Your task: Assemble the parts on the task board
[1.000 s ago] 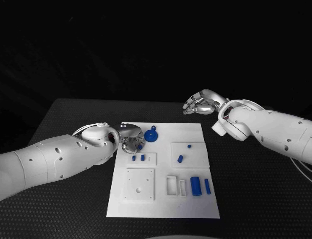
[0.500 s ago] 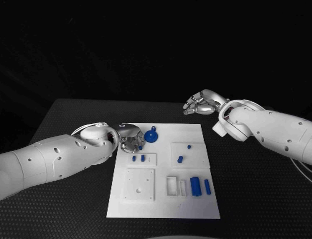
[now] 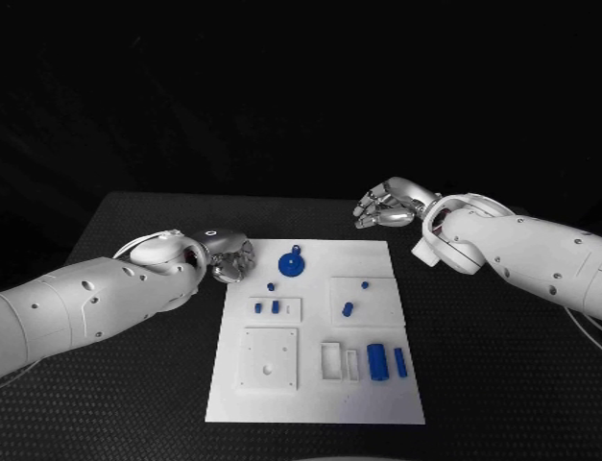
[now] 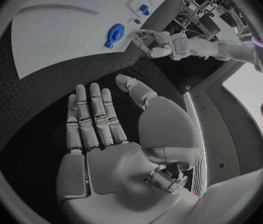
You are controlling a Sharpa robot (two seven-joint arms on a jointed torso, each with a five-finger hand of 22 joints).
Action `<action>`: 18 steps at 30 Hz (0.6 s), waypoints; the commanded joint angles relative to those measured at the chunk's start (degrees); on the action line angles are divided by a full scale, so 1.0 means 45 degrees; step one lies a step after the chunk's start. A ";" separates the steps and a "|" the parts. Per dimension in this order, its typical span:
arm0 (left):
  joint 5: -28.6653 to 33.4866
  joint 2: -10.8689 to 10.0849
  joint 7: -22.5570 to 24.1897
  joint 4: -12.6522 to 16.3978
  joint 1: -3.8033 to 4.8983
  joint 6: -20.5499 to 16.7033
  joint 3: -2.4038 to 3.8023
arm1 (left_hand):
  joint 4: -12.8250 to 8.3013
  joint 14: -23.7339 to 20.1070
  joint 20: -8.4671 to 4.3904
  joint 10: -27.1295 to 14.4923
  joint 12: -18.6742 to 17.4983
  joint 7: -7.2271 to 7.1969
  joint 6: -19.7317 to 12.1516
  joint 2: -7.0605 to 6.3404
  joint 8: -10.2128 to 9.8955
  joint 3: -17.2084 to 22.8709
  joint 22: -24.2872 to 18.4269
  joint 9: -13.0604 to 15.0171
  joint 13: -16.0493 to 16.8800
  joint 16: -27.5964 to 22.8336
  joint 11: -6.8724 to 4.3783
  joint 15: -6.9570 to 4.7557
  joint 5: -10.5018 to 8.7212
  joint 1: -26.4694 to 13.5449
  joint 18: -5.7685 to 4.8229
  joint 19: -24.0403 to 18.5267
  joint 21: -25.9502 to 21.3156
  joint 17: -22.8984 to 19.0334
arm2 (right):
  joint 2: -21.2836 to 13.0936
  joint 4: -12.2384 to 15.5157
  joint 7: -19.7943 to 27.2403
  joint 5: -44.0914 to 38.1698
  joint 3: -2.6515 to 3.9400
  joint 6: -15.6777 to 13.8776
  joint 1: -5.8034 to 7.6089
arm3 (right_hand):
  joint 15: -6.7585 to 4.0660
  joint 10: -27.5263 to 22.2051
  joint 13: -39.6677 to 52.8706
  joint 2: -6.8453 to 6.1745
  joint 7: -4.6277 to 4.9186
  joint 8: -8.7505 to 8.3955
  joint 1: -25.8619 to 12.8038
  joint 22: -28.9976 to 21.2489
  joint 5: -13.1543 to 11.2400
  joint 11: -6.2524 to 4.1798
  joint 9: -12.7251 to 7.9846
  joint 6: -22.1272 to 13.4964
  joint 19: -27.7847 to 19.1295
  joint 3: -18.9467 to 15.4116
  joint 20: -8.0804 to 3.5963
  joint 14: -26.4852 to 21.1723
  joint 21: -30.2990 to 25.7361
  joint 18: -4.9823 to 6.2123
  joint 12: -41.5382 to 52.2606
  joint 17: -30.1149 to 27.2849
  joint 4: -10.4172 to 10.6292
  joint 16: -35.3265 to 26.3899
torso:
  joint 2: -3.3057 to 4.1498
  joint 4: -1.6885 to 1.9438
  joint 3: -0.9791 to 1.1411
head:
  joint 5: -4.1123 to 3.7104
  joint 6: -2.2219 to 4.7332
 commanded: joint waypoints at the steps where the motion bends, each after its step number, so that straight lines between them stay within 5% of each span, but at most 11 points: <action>1: 0.1604 -0.0136 0.0177 -0.0074 0.0019 -0.1044 0.0120 | 0.0147 -0.0139 -0.0427 -0.0023 0.0074 0.0047 0.0100 -0.0150 0.0098 0.0004 0.0225 0.0027 0.0040 -0.0154 -0.0012 0.0001 -0.0063 -0.0076 0.0205 -0.0086 -0.0091 -0.0093 | -0.0039 -0.0010 -0.0120 -0.1602 0.0003 0.0555 -0.0026 | -0.0185 0.0062 0.0020 -0.0022 -0.0038 -0.0018 0.0195 0.0198 -0.0345 -0.0062 -0.0014 -0.0099 0.0410 0.0098 -0.0029 0.0372 0.0103 0.0084 0.0104 0.0106 0.0003 0.0193 | -0.0007 0.0004 0.0015 | -0.0018 0.0058; 4: 0.3910 -0.0312 0.0491 -0.0075 0.0053 -0.1543 0.0286 | 0.0436 -0.0631 -0.0292 -0.0007 0.0101 0.0135 0.0162 -0.0279 0.0279 0.0067 0.0048 0.0081 0.0061 -0.1021 0.0040 0.0098 -0.0304 -0.0291 0.0068 -0.0624 -0.0585 -0.0570 | -0.0108 0.0031 -0.0179 -0.2288 0.0000 0.0569 -0.0055 | -0.0475 0.0201 0.0058 -0.0025 -0.0098 0.0001 0.0386 0.0163 -0.0934 -0.0137 -0.0015 -0.0090 0.1097 0.0122 -0.0065 0.0967 0.0214 0.0314 0.0159 0.0289 -0.0009 0.0491 | -0.0005 0.0009 0.0016 | -0.0035 0.0089; 8: 0.8403 -0.0573 0.1210 0.0048 0.0130 -0.1975 0.0323 | 0.0867 -0.0706 -0.0233 0.0033 0.0118 0.0227 0.0115 -0.0447 0.0448 -0.0107 -0.0190 0.0117 0.0101 -0.1920 0.0089 0.0160 -0.1596 -0.0638 -0.0069 -0.0851 -0.1104 -0.1054 | -0.0279 0.0279 -0.0285 -0.3637 -0.0029 0.0675 -0.0182 | -0.0960 0.0661 0.0210 0.0024 -0.0130 0.0075 0.0593 0.0088 -0.1677 -0.0366 0.0002 0.0042 0.2205 0.0111 -0.0102 0.1917 0.0383 0.0692 0.0357 0.0652 -0.0024 0.0951 | -0.0006 0.0010 0.0005 | -0.0253 0.0148; 14: 1.2422 -0.0972 0.2395 0.0554 0.0139 -0.1684 0.0322 | 0.1021 -0.0889 -0.0095 -0.0009 0.0109 0.0196 0.0099 -0.0413 0.0626 -0.0324 -0.0472 0.0133 0.0126 -0.3042 0.0168 0.0330 -0.1723 -0.0831 -0.0220 -0.1128 -0.1756 -0.1540 | -0.0570 0.0784 -0.0513 -0.5390 -0.0173 0.0720 -0.0487 | -0.1320 0.1403 0.0420 0.0064 -0.0179 0.0273 0.0775 0.0023 -0.2470 -0.0695 0.0061 0.0479 0.3087 0.0178 -0.0108 0.2656 0.0497 0.1008 0.0646 0.0986 -0.0023 0.1235 | 0.0005 0.0001 0.0000 | -0.0455 0.0149; 18: 1.3307 -0.1238 0.2933 0.0991 0.0138 -0.1229 0.0320 | 0.0972 -0.0879 0.0006 -0.0020 0.0119 0.0090 0.0309 -0.0214 0.0822 -0.0473 -0.0589 0.0177 0.0129 -0.3754 0.0188 0.0458 -0.1687 -0.0952 -0.0196 -0.1083 -0.2015 -0.1797 | -0.0711 0.1099 -0.0687 -0.6462 -0.0271 0.0559 -0.0670 | -0.1319 0.1132 0.0341 -0.0005 -0.0241 0.0311 0.0716 0.0016 -0.2736 -0.0566 0.0058 0.0639 0.3217 0.0271 -0.0083 0.2738 0.0450 0.1066 0.0407 0.1039 -0.0007 0.1169 | 0.0007 -0.0003 -0.0001 | -0.0531 0.0143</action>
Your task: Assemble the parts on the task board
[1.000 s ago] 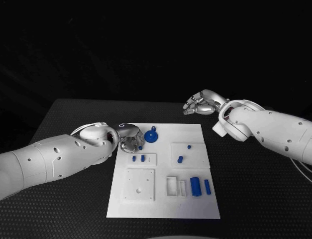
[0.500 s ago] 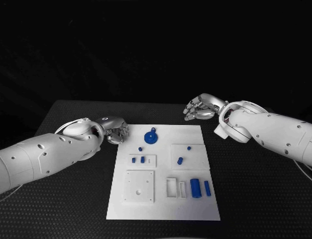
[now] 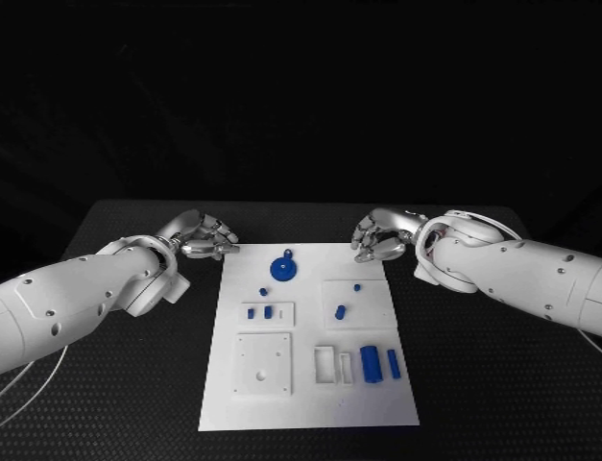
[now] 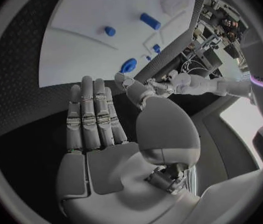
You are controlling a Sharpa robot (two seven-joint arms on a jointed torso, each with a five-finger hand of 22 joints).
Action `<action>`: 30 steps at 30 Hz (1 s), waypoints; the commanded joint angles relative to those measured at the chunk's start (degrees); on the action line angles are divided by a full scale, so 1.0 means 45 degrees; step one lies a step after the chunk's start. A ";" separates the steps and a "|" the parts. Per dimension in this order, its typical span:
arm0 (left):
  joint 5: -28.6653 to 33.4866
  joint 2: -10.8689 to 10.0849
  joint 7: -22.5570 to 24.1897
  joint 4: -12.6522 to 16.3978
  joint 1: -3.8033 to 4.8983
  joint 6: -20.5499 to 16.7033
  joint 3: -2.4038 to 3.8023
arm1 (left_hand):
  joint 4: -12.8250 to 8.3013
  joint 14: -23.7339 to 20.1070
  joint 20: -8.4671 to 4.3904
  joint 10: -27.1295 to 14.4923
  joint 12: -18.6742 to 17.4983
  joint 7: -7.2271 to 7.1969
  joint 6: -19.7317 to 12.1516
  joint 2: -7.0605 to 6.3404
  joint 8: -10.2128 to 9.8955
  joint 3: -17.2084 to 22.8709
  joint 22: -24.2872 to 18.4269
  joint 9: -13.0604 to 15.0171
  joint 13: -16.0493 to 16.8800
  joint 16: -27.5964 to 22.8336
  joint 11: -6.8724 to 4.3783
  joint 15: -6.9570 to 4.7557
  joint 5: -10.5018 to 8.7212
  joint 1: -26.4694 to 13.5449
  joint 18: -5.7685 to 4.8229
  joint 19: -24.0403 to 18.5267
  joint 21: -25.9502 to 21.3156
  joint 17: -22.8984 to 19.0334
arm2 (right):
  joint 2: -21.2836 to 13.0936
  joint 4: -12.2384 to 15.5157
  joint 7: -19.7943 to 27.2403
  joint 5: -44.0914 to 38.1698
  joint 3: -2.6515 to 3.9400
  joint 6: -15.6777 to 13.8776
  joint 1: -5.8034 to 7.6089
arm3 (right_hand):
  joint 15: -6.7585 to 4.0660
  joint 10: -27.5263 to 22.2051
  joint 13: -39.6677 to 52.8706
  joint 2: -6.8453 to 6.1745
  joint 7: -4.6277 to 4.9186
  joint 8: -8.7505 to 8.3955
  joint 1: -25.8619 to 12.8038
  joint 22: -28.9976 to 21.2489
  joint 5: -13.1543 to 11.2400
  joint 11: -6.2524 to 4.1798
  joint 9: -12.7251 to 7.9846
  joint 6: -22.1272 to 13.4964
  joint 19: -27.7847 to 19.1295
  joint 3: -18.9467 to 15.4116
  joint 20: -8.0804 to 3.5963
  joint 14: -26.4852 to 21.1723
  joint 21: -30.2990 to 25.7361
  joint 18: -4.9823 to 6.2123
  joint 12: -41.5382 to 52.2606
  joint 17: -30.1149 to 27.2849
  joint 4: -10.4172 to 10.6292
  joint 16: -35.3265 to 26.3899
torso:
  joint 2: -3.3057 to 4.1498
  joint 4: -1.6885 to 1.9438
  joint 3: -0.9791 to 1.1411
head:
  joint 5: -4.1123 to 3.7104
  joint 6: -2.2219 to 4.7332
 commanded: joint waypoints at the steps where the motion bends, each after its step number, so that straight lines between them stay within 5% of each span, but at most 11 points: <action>1: 0.2919 -0.0162 0.1384 0.0357 0.0015 0.0257 0.0009 | -0.0002 0.0116 -0.0294 0.0109 0.0073 -0.0089 0.0251 0.0140 0.0131 -0.0130 -0.0036 0.0035 0.0035 -0.0298 -0.0013 0.0064 0.0001 -0.0118 -0.0168 0.0034 -0.0086 -0.0095 | -0.0097 0.0260 -0.0316 -0.2232 -0.0034 0.0048 -0.0113 | 0.0046 -0.0338 -0.0103 -0.0099 -0.0021 0.0070 0.0050 0.0022 -0.0116 0.0185 0.0003 0.0150 0.0129 0.0099 0.0003 0.0126 -0.0024 0.0268 -0.0232 0.0025 0.0010 -0.0019 | 0.0008 -0.0005 -0.0004 | -0.0101 0.0000; 10: 0.3974 -0.0558 0.1968 0.0970 0.0011 0.0222 0.0007 | -0.0340 0.0345 -0.0176 0.0366 0.0080 -0.0191 0.0477 0.0405 0.0208 -0.0298 -0.0104 -0.0025 0.0054 -0.1262 -0.0107 0.0193 0.0133 -0.0325 -0.0102 0.0129 -0.0377 -0.0290 | -0.0474 0.0885 -0.0532 -0.3454 -0.0177 -0.0181 -0.0420 | 0.0043 -0.0326 -0.0137 -0.0259 -0.0057 0.0082 0.0055 0.0053 -0.0299 0.0203 -0.0008 0.0251 0.0185 0.0188 -0.0007 0.0211 -0.0055 0.0268 -0.0296 0.0069 0.0015 -0.0060 | -0.0002 0.0007 -0.0015 | -0.0210 -0.0035; 19: 0.4562 -0.0606 0.2006 0.0910 0.0010 0.0289 0.0005 | -0.0400 0.0378 -0.0127 0.0312 0.0030 -0.0151 0.0396 0.0388 0.0155 -0.0317 -0.0109 -0.0068 0.0029 -0.1439 -0.0074 0.0237 0.0135 -0.0385 -0.0093 0.0106 -0.0460 -0.0283 | -0.0422 0.1053 -0.0653 -0.3961 -0.0211 -0.0446 -0.0740 | 0.0047 -0.0437 -0.0216 -0.0524 -0.0022 -0.0006 -0.0045 0.0093 -0.0144 0.0272 -0.0072 0.0197 0.0219 0.0297 -0.0004 0.0246 -0.0113 0.0267 -0.0445 0.0116 0.0049 -0.0151 | 0.0008 -0.0015 -0.0015 | -0.0119 -0.0039; 30: 0.4667 -0.0604 0.1899 0.0863 0.0010 0.0359 0.0005 | -0.0401 0.0412 -0.0105 0.0246 -0.0003 -0.0099 0.0298 0.0383 0.0101 -0.0334 -0.0099 -0.0107 0.0004 -0.1546 -0.0040 0.0256 0.0131 -0.0459 -0.0077 0.0131 -0.0500 -0.0249 | -0.0320 0.1261 -0.0631 -0.4067 -0.0231 -0.0465 -0.0821 | 0.0028 -0.0365 -0.0249 -0.0484 -0.0060 0.0010 0.0057 0.0132 -0.0365 0.0258 -0.0094 0.0316 0.0269 0.0642 -0.0007 0.0311 -0.0171 0.0268 -0.0479 0.0188 0.0086 -0.0218 | 0.0004 0.0001 -0.0017 | -0.0091 -0.0108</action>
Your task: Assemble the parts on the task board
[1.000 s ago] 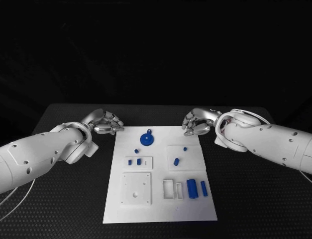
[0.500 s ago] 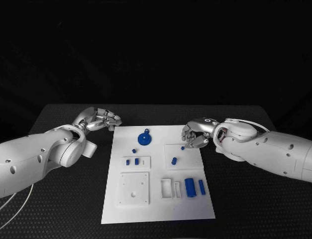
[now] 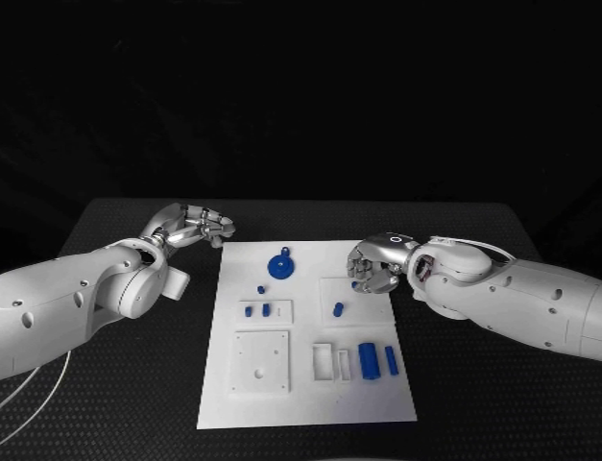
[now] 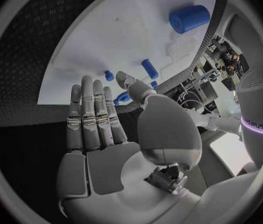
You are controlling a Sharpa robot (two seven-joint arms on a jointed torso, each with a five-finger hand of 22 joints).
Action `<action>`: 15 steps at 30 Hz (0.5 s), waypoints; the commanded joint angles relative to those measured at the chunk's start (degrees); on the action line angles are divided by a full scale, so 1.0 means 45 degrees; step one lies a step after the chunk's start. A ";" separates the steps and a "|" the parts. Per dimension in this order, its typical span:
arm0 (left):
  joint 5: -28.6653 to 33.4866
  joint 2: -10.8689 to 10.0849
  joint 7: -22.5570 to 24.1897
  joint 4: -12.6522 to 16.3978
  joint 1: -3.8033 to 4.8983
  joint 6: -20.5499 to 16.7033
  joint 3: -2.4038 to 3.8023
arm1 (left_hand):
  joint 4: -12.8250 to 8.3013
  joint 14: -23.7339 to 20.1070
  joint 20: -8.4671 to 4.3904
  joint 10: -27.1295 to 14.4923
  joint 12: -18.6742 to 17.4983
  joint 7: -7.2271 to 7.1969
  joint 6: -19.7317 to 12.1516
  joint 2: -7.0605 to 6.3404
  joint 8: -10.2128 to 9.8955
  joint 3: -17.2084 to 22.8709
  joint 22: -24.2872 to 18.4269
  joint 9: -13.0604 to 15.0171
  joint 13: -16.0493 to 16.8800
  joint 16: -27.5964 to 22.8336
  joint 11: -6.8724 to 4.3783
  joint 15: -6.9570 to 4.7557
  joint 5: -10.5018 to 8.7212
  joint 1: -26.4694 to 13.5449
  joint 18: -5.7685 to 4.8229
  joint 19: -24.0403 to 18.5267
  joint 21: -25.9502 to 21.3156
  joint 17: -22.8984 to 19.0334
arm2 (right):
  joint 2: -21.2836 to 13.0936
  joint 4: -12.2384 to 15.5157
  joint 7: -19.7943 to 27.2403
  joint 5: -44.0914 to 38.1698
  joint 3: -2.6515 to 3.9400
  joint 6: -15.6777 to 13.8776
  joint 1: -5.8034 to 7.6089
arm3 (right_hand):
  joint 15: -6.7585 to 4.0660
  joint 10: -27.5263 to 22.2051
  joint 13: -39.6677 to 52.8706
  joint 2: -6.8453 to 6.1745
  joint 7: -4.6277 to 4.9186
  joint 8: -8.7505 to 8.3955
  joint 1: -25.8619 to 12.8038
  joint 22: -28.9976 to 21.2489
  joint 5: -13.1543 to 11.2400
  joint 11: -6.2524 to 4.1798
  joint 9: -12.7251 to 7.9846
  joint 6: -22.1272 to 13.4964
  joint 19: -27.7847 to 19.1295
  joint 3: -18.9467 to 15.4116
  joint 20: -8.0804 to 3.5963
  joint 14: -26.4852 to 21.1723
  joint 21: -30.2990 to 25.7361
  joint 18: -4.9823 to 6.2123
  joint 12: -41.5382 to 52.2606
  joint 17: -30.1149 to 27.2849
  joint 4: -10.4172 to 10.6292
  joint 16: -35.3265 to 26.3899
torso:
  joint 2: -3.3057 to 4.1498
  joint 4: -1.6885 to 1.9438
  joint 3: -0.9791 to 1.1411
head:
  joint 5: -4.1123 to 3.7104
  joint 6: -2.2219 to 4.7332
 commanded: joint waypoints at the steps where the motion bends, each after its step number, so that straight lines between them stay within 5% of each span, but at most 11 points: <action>1: 0.0306 0.0006 0.0169 0.0006 0.0014 0.0212 0.0009 | -0.0070 0.0044 -0.0083 -0.0030 -0.0093 0.0081 -0.0071 0.0012 -0.0056 -0.0008 -0.0005 -0.0021 -0.0018 -0.0094 0.0056 0.0073 0.0069 -0.0099 -0.0071 -0.0033 -0.0074 0.0023 | 0.0049 -0.0005 -0.0065 -0.0413 -0.0020 -0.0017 -0.0022 | 0.0013 0.0015 -0.0031 -0.0045 -0.0008 0.0010 0.0091 0.0141 -0.0244 -0.0018 -0.0029 0.0130 0.0096 0.0252 -0.0005 0.0110 -0.0060 0.0075 -0.0088 0.0043 0.0022 -0.0093 | -0.0004 -0.0008 -0.0003 | 0.0026 -0.0011; 5: 0.0343 0.0036 0.0121 0.0002 0.0014 0.0237 0.0009 | -0.0068 0.0049 -0.0081 -0.0039 -0.0094 0.0096 -0.0086 0.0008 -0.0063 -0.0010 -0.0002 -0.0026 -0.0021 -0.0109 0.0061 0.0075 0.0068 -0.0110 -0.0067 -0.0026 -0.0079 0.0030 | 0.0130 -0.0131 -0.0124 -0.0613 -0.0135 0.0103 -0.0045 | -0.0002 0.0112 -0.0034 0.0016 -0.0060 0.0049 0.0164 0.0169 -0.0478 -0.0051 -0.0028 0.0267 0.0132 0.0591 -0.0006 0.0151 -0.0101 0.0075 -0.0076 0.0103 0.0047 -0.0139 | -0.0007 -0.0009 -0.0005 | 0.0022 -0.0018; 8: 0.0347 0.0039 0.0107 0.0014 0.0014 0.0260 0.0009 | -0.0059 0.0054 -0.0079 -0.0044 -0.0094 0.0110 -0.0096 0.0008 -0.0068 -0.0014 0.0001 -0.0030 -0.0023 -0.0121 0.0064 0.0077 0.0066 -0.0127 -0.0064 -0.0018 -0.0082 0.0037 | 0.0203 -0.0193 -0.0154 -0.0721 -0.0203 0.0094 -0.0092 | 0.0022 0.0139 -0.0074 -0.0016 -0.0109 0.0050 0.0348 0.0205 -0.1659 -0.0045 -0.0058 0.0431 0.0139 0.1702 0.0007 0.0155 -0.0219 0.0070 -0.0126 0.0200 0.0249 -0.0280 | -0.0002 -0.0010 -0.0001 | 0.0035 -0.0025; 15: 0.0348 0.0058 0.0065 -0.0019 0.0014 0.0273 0.0009 | -0.0057 0.0059 -0.0077 -0.0058 -0.0097 0.0127 -0.0122 0.0002 -0.0080 -0.0015 0.0005 -0.0039 -0.0029 -0.0141 0.0069 0.0079 0.0066 -0.0139 -0.0058 -0.0008 -0.0088 0.0050 | 0.0308 -0.0237 -0.0307 -0.1133 -0.0262 0.0090 -0.0169 | 0.0008 0.0236 -0.0060 -0.0065 -0.0140 0.0075 0.0350 0.0240 -0.1739 -0.0082 -0.0053 0.0517 0.0175 0.1914 0.0008 0.0206 -0.0227 0.0075 -0.0089 0.0267 0.0239 -0.0296 | 0.0003 -0.0014 0.0011 | 0.0063 -0.0058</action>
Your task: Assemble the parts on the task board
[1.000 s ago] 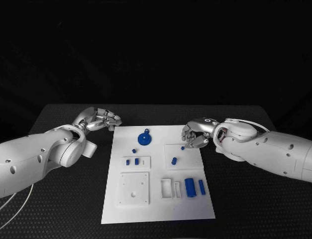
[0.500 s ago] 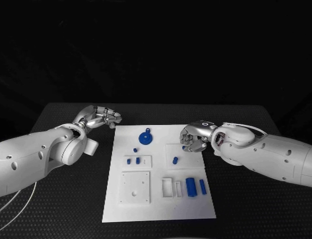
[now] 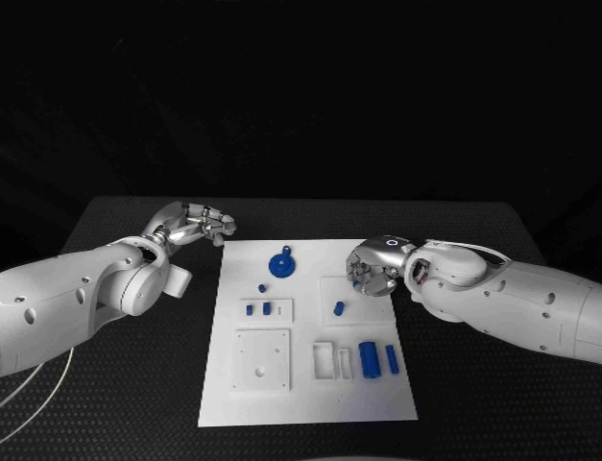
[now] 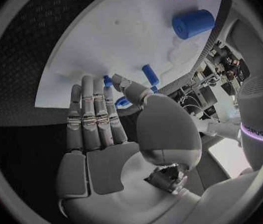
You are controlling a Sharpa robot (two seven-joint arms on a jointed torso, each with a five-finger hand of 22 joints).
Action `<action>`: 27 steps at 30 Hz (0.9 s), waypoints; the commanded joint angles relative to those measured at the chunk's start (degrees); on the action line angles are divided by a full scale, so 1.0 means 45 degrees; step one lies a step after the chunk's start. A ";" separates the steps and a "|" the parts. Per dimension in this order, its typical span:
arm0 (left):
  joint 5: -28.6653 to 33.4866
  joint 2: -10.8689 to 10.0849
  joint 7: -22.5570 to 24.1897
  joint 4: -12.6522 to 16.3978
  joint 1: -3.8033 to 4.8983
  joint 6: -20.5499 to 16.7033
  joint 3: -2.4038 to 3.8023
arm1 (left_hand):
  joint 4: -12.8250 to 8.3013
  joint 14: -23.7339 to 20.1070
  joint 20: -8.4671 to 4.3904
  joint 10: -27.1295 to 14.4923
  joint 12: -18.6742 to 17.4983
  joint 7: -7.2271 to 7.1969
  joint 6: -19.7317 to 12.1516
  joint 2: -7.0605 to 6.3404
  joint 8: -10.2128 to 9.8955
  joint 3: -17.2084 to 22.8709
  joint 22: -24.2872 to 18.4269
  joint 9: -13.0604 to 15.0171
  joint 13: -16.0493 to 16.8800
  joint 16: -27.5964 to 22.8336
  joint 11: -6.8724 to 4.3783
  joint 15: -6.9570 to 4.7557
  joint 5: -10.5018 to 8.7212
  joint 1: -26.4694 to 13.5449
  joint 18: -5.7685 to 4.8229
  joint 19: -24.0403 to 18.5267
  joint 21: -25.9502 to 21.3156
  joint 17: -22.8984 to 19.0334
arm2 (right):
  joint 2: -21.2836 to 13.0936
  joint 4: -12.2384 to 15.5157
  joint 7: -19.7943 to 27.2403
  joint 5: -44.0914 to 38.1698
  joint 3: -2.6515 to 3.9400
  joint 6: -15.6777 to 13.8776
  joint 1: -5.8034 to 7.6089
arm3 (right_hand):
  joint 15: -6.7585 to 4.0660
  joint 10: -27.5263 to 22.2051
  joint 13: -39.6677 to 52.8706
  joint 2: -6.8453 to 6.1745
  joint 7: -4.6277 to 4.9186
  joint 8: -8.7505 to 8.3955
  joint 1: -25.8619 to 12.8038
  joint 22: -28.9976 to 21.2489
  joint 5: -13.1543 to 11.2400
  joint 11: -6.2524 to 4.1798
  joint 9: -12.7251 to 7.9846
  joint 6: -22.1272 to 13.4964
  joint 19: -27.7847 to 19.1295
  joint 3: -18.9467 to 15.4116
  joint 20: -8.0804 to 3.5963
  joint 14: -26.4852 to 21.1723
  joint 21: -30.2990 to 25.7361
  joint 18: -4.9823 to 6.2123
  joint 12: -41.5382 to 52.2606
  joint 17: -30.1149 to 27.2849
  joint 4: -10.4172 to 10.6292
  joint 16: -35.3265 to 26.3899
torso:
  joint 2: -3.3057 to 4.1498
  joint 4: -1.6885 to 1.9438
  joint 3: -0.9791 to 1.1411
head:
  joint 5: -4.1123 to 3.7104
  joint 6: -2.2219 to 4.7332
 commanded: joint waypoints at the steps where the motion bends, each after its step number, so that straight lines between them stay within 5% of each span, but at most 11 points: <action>1: 0.0138 0.0039 0.0077 0.0005 0.0014 0.0209 0.0010 | -0.0058 0.0015 -0.0078 -0.0059 -0.0049 0.0042 -0.0037 0.0003 -0.0080 -0.0014 0.0004 -0.0013 -0.0018 -0.0092 0.0069 0.0035 0.0066 -0.0139 -0.0055 -0.0007 -0.0089 0.0013 | 0.0048 -0.0050 -0.0204 -0.0660 -0.0088 0.0169 -0.0099 | 0.0020 0.0122 0.0001 -0.0061 -0.0003 0.0089 0.0106 0.0244 -0.0091 -0.0046 -0.0001 0.0138 0.0093 0.0127 0.0005 0.0113 -0.0077 0.0074 -0.0031 0.0041 -0.0013 -0.0077 | 0.0003 -0.0004 0.0004 | -0.0005 -0.0025; 15: 0.0155 0.0035 -0.0040 -0.0017 0.0014 0.0271 0.0010 | -0.0063 -0.0002 -0.0065 -0.0105 -0.0055 0.0082 -0.0118 -0.0013 -0.0117 -0.0012 0.0019 -0.0039 -0.0033 -0.0167 0.0088 0.0051 0.0059 -0.0157 -0.0041 0.0006 -0.0113 0.0043 | 0.0197 0.0080 -0.0605 -0.1547 -0.0418 0.0373 -0.0178 | -0.0022 0.0270 0.0053 -0.0186 -0.0068 0.0149 0.0148 0.0269 -0.0102 -0.0109 0.0024 0.0296 0.0213 0.0290 -0.0033 0.0215 -0.0048 0.0074 0.0021 0.0178 -0.0093 -0.0058 | 0.0001 -0.0007 -0.0001 | -0.0048 -0.0092; 27: 0.0155 0.0060 -0.0067 -0.0028 0.0014 0.0245 0.0010 | -0.0094 0.0002 -0.0060 -0.0124 -0.0054 0.0091 -0.0141 -0.0011 -0.0124 0.0007 0.0028 -0.0046 -0.0039 -0.0196 0.0093 0.0054 0.0074 -0.0121 -0.0030 0.0009 -0.0127 0.0065 | 0.0189 0.0249 -0.1016 -0.2274 -0.0478 0.0175 -0.0196 | -0.0226 0.0831 0.0350 -0.0241 -0.0295 0.0353 0.0583 0.0277 -0.0282 -0.0362 0.0130 0.0868 0.0765 0.1364 -0.0199 0.0687 0.0133 0.0074 0.0239 0.0630 -0.0137 0.0083 | -0.0006 -0.0001 -0.0004 | -0.0154 -0.0132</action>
